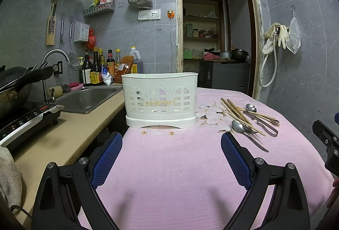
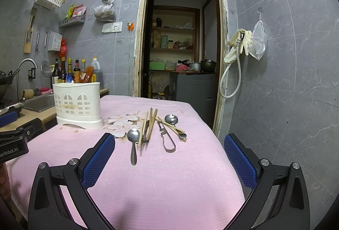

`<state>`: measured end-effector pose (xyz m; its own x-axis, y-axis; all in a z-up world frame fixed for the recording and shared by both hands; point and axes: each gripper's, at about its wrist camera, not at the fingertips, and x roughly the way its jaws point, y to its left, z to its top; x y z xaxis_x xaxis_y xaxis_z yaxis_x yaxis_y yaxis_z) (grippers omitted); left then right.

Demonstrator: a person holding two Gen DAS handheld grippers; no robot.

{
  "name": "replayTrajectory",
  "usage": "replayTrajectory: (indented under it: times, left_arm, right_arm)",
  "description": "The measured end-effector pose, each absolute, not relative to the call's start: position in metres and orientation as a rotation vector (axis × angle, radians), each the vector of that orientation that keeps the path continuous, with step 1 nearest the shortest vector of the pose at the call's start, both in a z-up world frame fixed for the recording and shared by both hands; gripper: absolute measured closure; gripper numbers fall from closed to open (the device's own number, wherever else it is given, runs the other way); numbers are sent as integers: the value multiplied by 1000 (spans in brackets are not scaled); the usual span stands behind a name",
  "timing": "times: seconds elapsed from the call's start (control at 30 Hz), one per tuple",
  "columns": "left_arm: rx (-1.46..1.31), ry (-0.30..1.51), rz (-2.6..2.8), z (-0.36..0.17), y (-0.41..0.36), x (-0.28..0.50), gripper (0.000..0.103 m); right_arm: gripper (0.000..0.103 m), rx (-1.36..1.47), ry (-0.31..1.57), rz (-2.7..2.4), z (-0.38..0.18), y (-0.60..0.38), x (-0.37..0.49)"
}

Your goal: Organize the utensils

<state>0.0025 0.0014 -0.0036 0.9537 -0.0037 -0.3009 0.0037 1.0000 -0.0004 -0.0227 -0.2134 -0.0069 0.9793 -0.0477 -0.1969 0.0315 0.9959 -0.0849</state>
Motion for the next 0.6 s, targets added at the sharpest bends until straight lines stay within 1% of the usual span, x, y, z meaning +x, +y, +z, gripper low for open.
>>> replayTrajectory:
  times: [0.5,0.6]
  left_arm:
    - [2,309,-4,-5,1,4,12]
    - [1,314,-5,-12,-3,7,12]
  right_arm:
    - [0,-80,201,-40,-8,-213,-22]
    - [0,-79,203,-39,-9,-215,-21]
